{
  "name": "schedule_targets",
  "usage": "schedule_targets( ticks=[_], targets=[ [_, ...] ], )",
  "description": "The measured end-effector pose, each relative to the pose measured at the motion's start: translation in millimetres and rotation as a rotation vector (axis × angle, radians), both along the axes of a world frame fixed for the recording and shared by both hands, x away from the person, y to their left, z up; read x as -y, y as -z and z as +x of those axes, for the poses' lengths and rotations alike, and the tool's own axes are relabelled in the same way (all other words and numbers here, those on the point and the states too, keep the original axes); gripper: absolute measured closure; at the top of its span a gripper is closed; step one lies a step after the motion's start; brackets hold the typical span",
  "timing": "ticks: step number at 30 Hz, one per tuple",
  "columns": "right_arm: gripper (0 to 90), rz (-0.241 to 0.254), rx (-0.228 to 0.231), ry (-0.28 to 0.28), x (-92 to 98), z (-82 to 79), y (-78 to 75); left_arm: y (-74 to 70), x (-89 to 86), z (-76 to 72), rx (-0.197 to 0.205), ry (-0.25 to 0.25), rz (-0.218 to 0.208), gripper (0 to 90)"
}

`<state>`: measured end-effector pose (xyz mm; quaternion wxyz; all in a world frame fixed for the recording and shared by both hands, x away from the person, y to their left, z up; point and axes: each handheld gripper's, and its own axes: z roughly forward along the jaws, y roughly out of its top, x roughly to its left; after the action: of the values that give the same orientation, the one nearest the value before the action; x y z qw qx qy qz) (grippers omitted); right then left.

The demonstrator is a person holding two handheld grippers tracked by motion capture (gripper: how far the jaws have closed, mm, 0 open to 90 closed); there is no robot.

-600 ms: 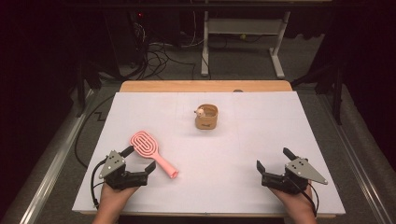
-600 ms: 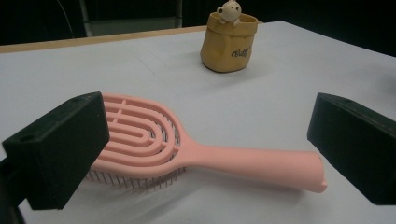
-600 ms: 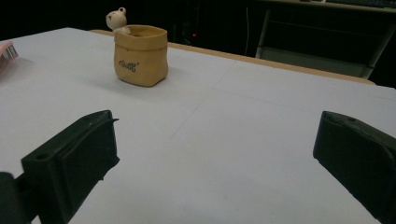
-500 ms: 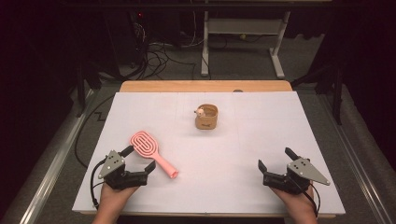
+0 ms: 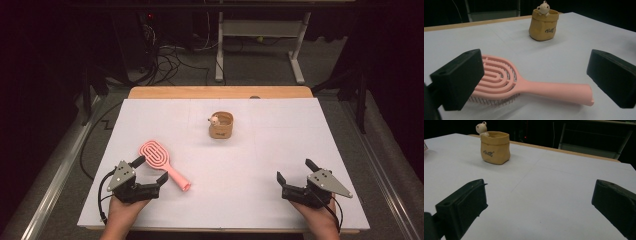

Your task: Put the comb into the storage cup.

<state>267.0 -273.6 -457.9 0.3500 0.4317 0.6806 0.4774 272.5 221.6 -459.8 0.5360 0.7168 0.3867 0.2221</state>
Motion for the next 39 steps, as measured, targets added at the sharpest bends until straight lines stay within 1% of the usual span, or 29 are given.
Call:
schedule_targets(
  ticks=[2,3,5,7,9,11,12,13,15,17,19,20,22,24,25,26,28,32,36,39],
  targets=[
    [0.4,-0.001,-0.002,0.0,0.1,0.4,0.3,-0.7,1.4,0.0,0.0,0.007,0.004,9.1],
    [0.4,-0.001,-0.002,0.001,0.0,0.6,0.4,-0.9,2.2,0.1,-0.001,0.009,0.006,9.1],
    [0.4,-0.003,0.004,0.006,-0.3,0.3,-0.1,-0.6,4.3,1.1,-0.005,0.005,0.01,14.9],
    [0.4,-0.004,0.003,0.007,-0.5,0.3,-0.2,0.8,7.1,2.8,-0.013,0.011,0.015,15.5],
    [0.4,-0.01,0.0,0.006,-1.2,0.4,0.1,1.6,10.9,3.6,-0.019,0.021,0.031,16.2],
    [0.4,-0.011,-0.002,0.004,-1.7,0.1,0.4,1.8,15.2,3.1,-0.02,0.033,0.041,18.5],
    [0.4,-0.012,-0.002,0.003,-2.1,-0.1,0.3,1.7,17.6,3.3,-0.023,0.036,0.039,21.4],
    [0.4,-0.012,-0.002,0.003,-2.1,-0.1,0.3,1.5,19.9,3.8,-0.034,0.042,0.032,21.4],
    [0.4,-0.012,-0.005,0.004,-2.6,0.1,0.5,1.5,25.0,5.6,-0.057,0.057,0.018,24.9],
    [0.4,-0.014,-0.004,0.005,-3.1,0.2,0.7,1.7,30.5,6.9,-0.076,0.069,0.026,27.7],
    [0.4,-0.015,-0.006,0.006,-3.8,0.3,0.8,2.1,34.3,8.3,-0.093,0.089,0.022,33.9],
    [0.4,-0.016,-0.009,0.003,-4.6,0.1,1.2,1.8,36.4,9.7,-0.111,0.11,0.016,43.8],
    [0.4,-0.019,-0.01,0.001,-5.0,0.0,1.3,1.6,37.0,10.3,-0.118,0.112,0.013,44.7],
    [0.4,-0.02,-0.009,-0.001,-5.1,-0.3,1.2,1.4,37.9,10.8,-0.123,0.109,0.004,47.9],
    [0.4,-0.02,-0.008,0.002,-4.7,-0.1,1.0,1.3,38.0,11.2,-0.125,0.111,0.002,51.8],
    [0.4,-0.018,-0.009,0.003,-4.4,0.1,1.0,1.5,38.3,11.9,-0.131,0.116,-0.005,53.6],
    [0.4,-0.018,-0.01,0.003,-4.2,0.3,1.1,2.2,39.3,13.0,-0.142,0.117,-0.009,55.1],
    [0.4,-0.021,-0.012,0.0,-4.6,0.3,1.2,3.6,43.4,13.5,-0.147,0.122,0.019,63.1],
    [0.4,-0.026,-0.018,-0.006,-6.0,0.3,1.9,4.1,47.9,13.6,-0.152,0.113,0.043,70.8],
    [0.4,-0.026,-0.019,-0.006,-6.3,0.1,2.2,4.9,51.2,14.0,-0.161,0.113,0.072,77.1]
  ],
)
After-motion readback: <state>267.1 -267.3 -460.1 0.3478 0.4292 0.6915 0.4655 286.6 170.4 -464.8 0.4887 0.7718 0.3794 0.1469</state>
